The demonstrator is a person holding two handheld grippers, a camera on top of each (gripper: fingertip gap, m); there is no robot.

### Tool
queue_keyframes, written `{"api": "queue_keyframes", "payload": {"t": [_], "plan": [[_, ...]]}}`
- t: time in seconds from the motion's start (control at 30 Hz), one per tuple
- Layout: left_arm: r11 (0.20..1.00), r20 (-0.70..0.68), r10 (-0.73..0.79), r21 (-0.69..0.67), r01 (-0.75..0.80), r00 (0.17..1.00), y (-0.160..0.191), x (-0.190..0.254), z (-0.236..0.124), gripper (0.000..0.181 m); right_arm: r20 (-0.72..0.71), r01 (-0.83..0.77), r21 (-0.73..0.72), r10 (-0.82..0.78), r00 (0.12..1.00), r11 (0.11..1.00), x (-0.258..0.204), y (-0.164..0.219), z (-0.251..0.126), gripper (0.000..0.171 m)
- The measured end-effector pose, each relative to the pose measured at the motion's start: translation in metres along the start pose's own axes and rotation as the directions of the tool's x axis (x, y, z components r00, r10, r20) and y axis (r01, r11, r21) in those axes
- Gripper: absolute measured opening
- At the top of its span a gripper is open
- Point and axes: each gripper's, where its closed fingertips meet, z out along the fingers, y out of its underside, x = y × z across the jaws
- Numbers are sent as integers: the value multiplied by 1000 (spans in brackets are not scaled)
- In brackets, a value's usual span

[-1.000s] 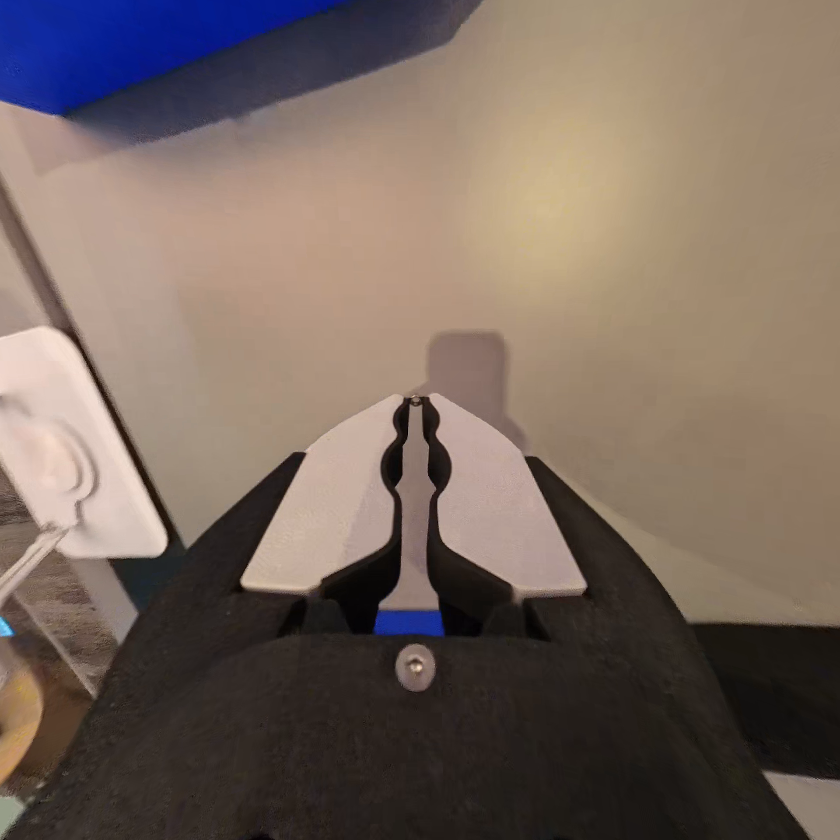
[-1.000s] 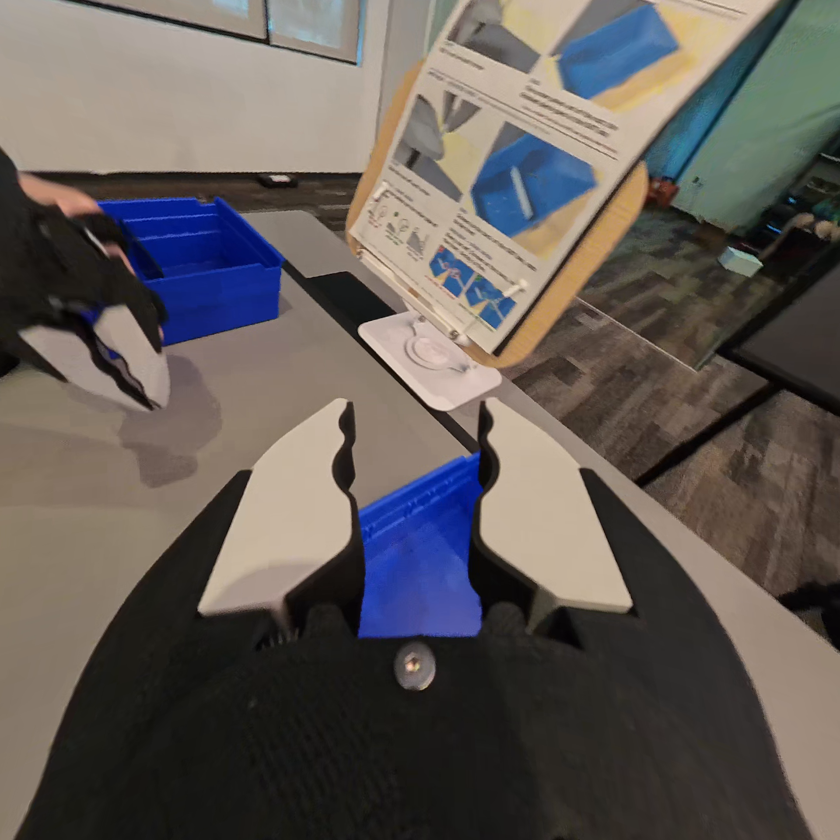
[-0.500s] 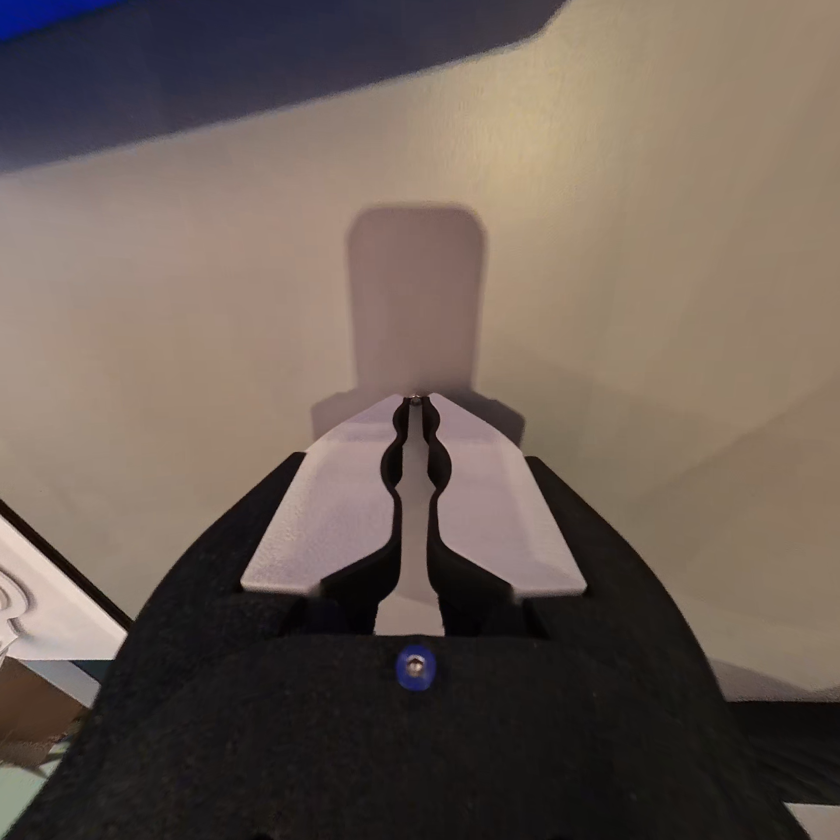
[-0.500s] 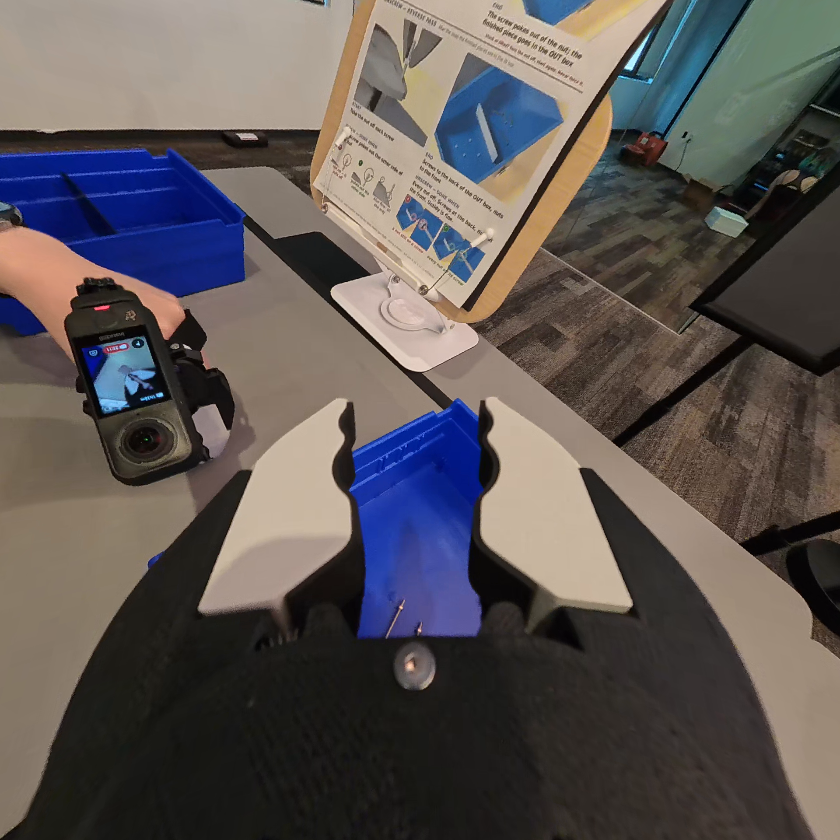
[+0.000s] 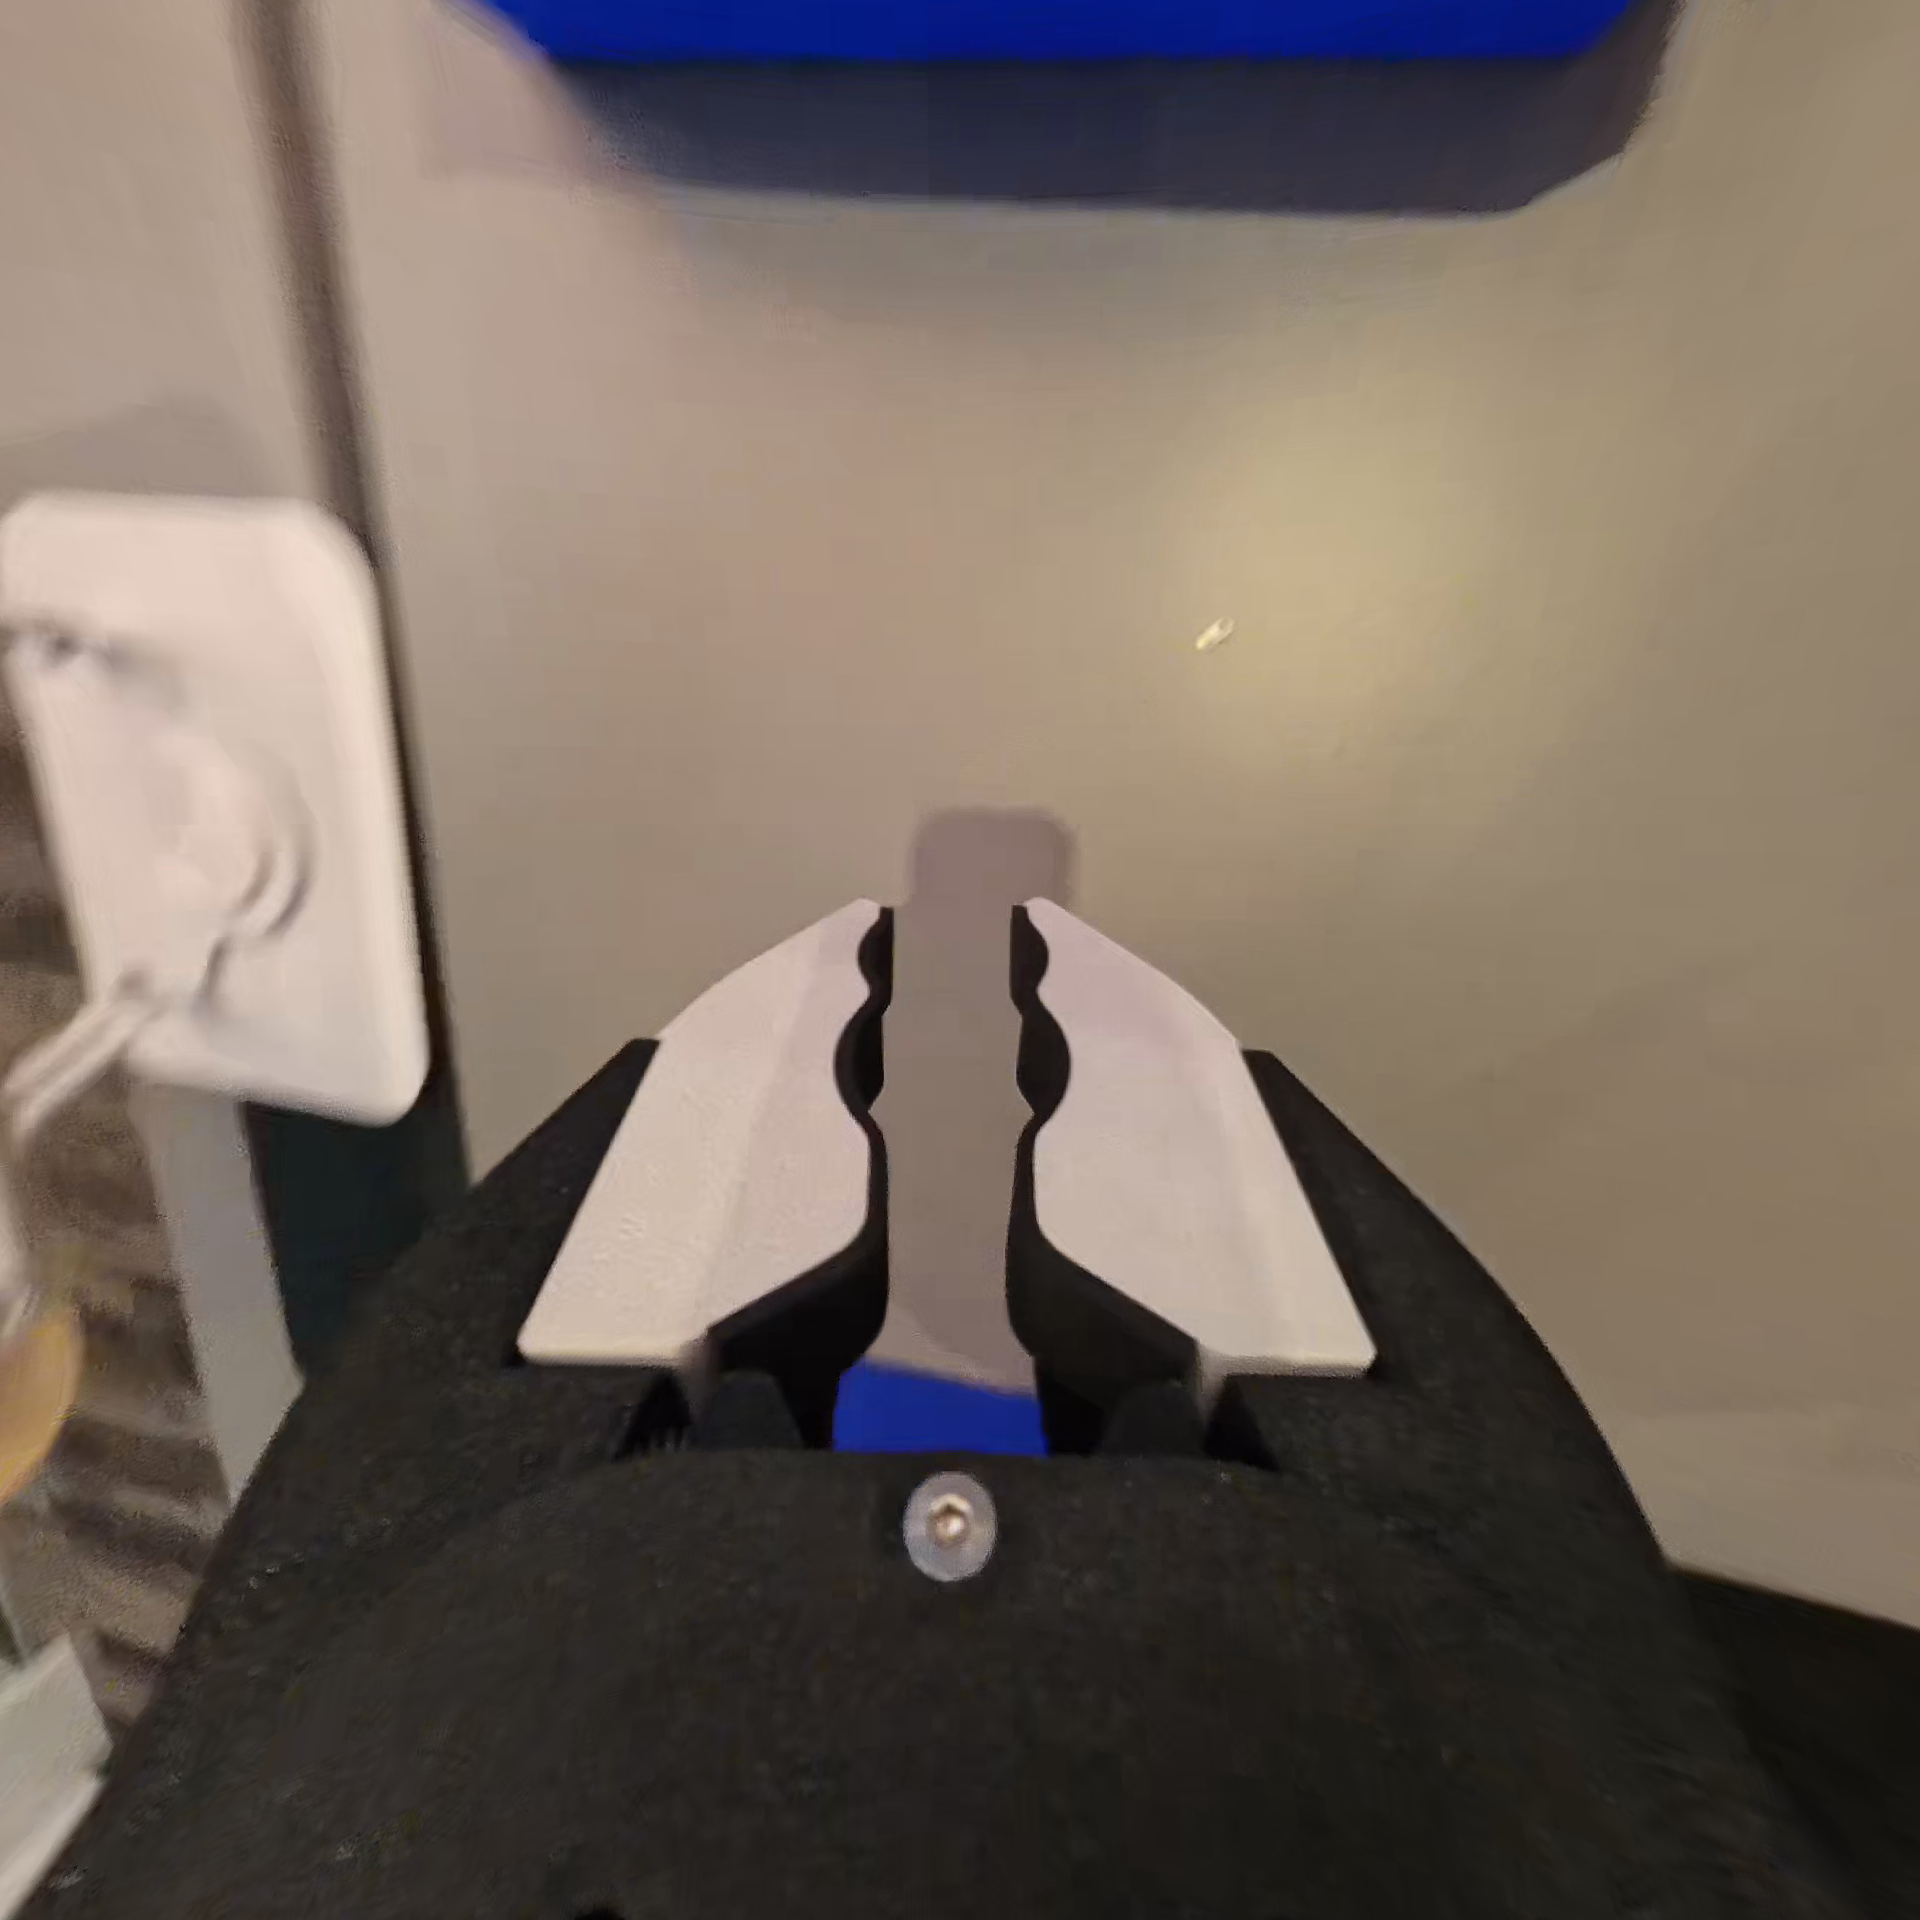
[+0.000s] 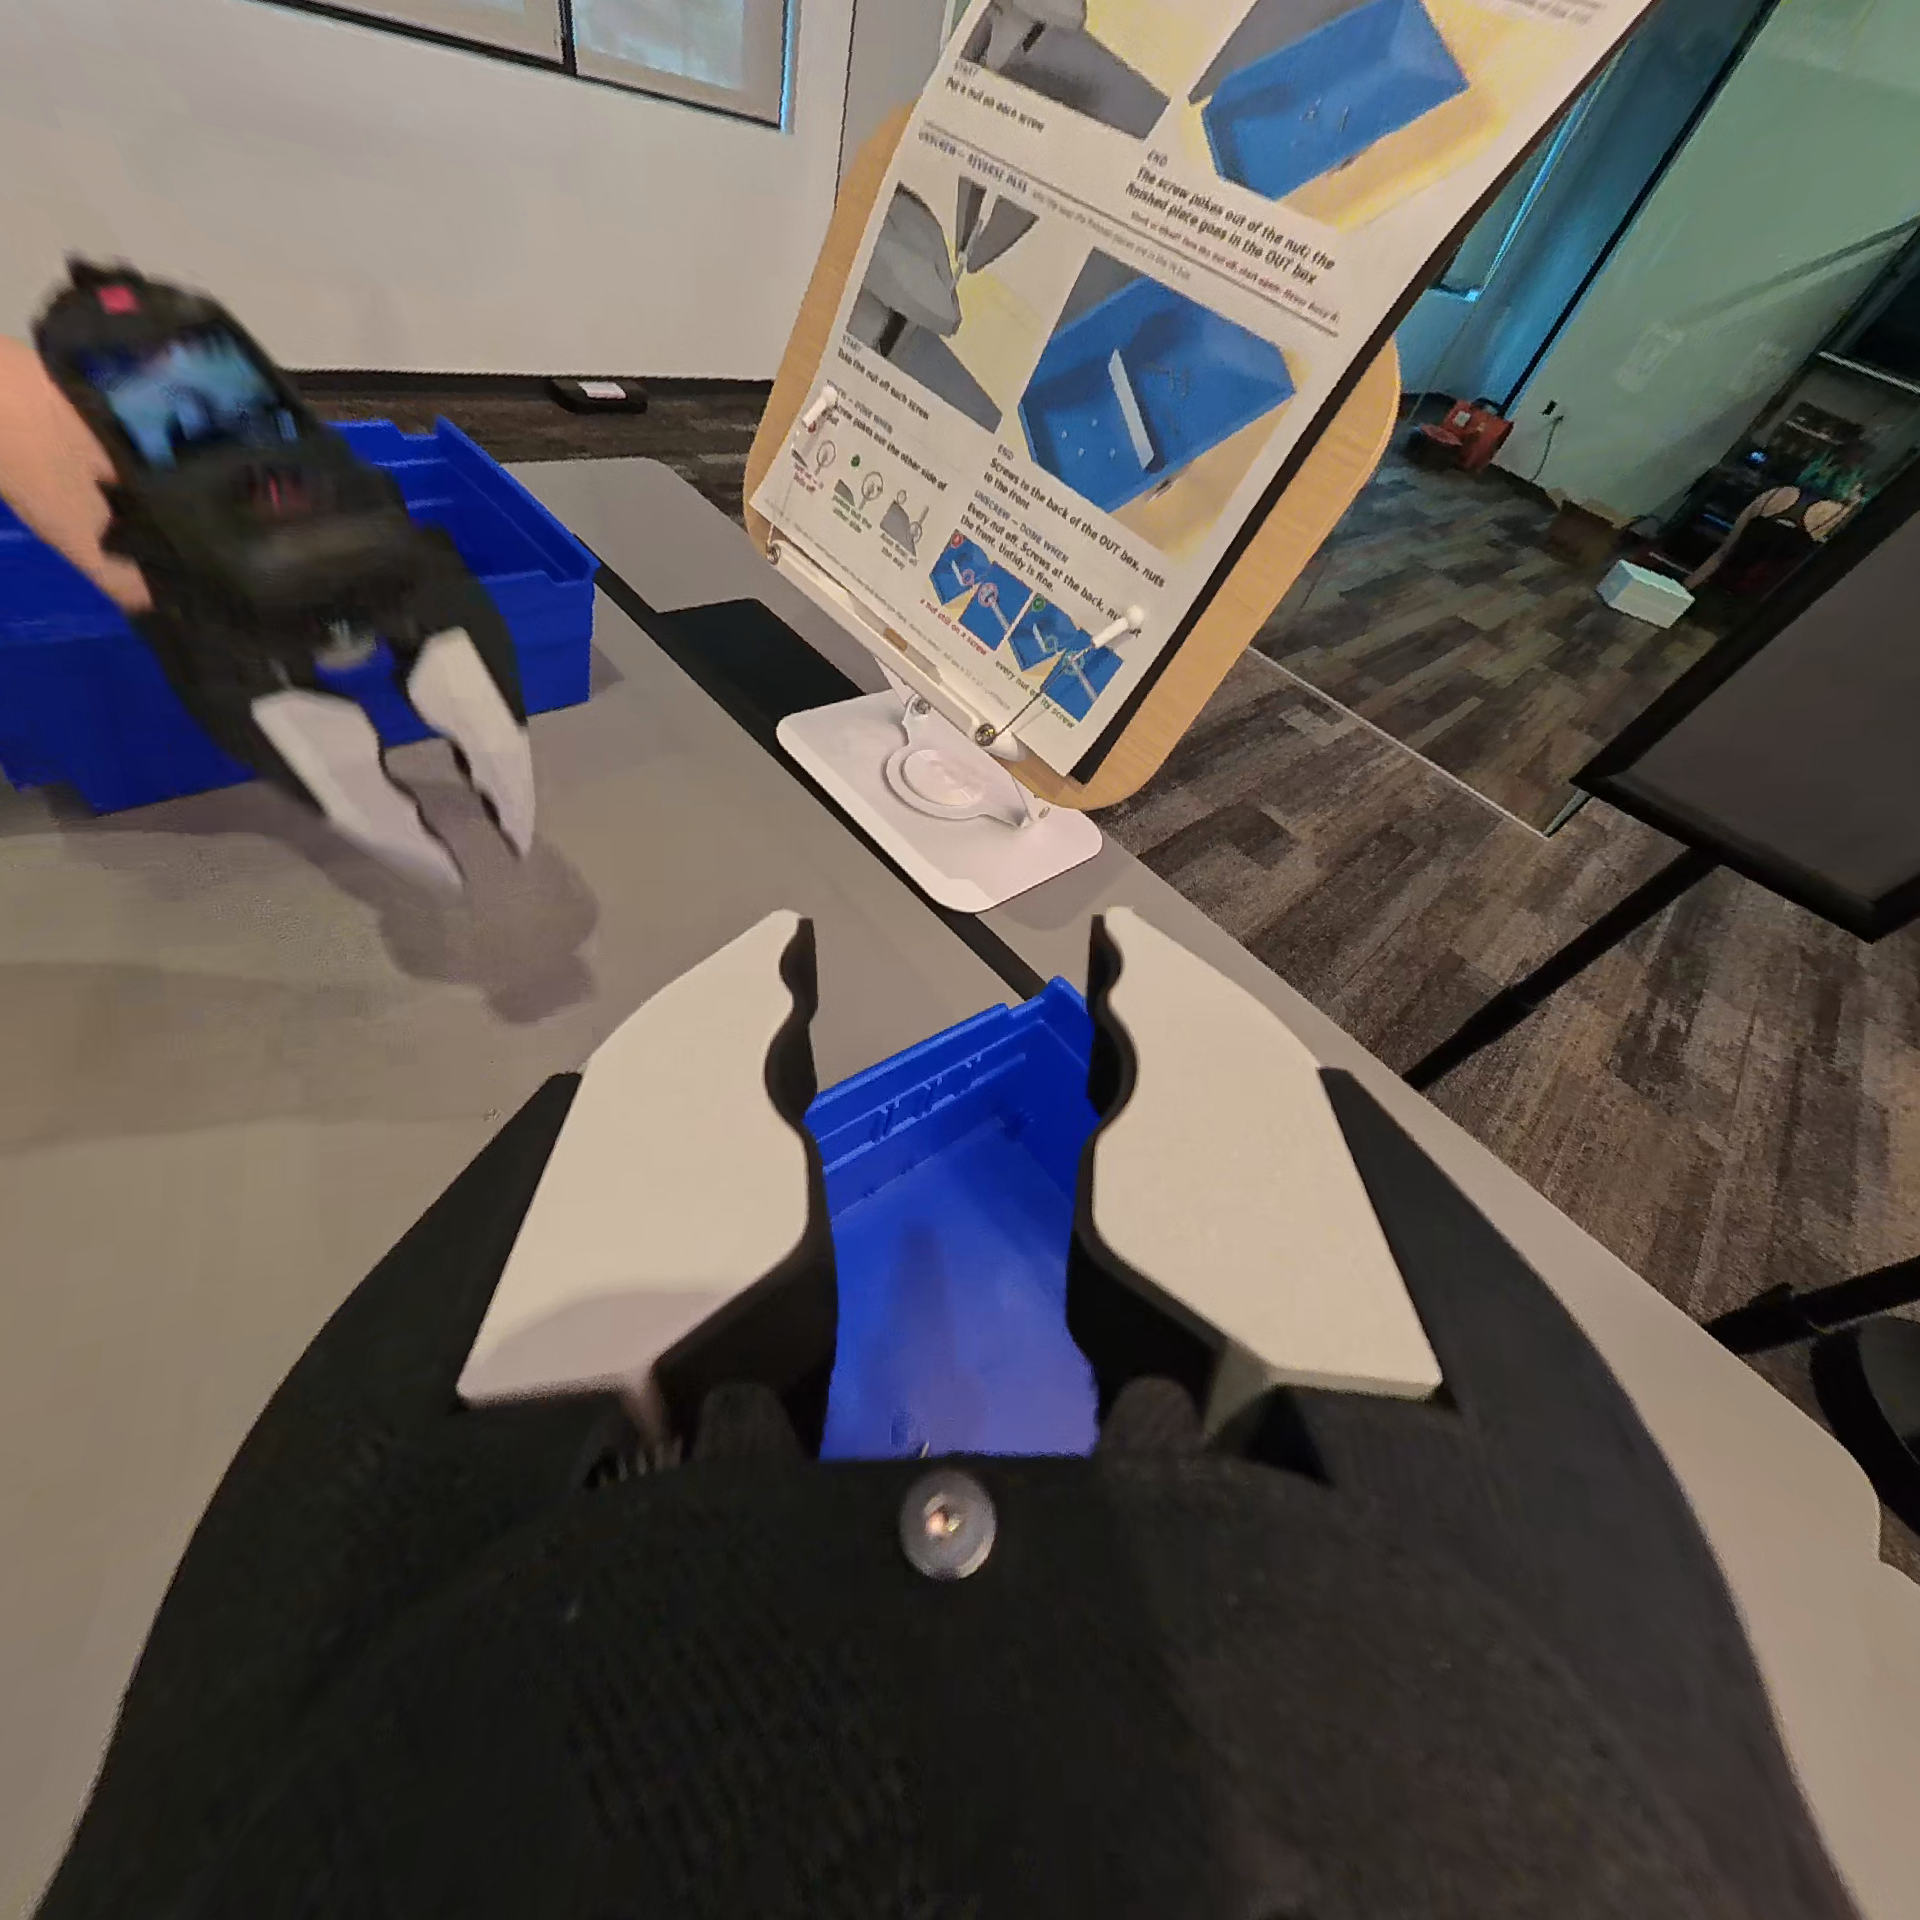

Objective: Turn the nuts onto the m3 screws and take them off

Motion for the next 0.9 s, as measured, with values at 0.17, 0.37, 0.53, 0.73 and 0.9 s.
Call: {"api": "queue_keyframes", "payload": {"t": [0.17, 0.37, 0.53, 0.73, 0.9], "plan": [[956, 196, -257, -91, 278, 946, 125, -74, -71, 21, 9, -32, 89, 32, 999, 996, 0, -15, 0, 50], [883, 186, -402, -179, 434, 896, 252, -88, -73, 22, 28, -62, 123, 59, 998, 990, -1, -18, 14, 50], [913, 144, -340, -185, 363, 929, 284, -94, -47, 20, 32, -82, 68, 80, 996, 994, 1, -1, 35, 50], [964, 51, -74, -250, 84, 996, 281, -86, 6, 22, 51, -81, -39, 83, 995, 996, -1, 26, 63, 50], [973, -25, -21, -230, 15, 999, 278, -88, 36, 22, 125, -82, -68, 90, 988, 994, -16, 32, 76, 51]]}}
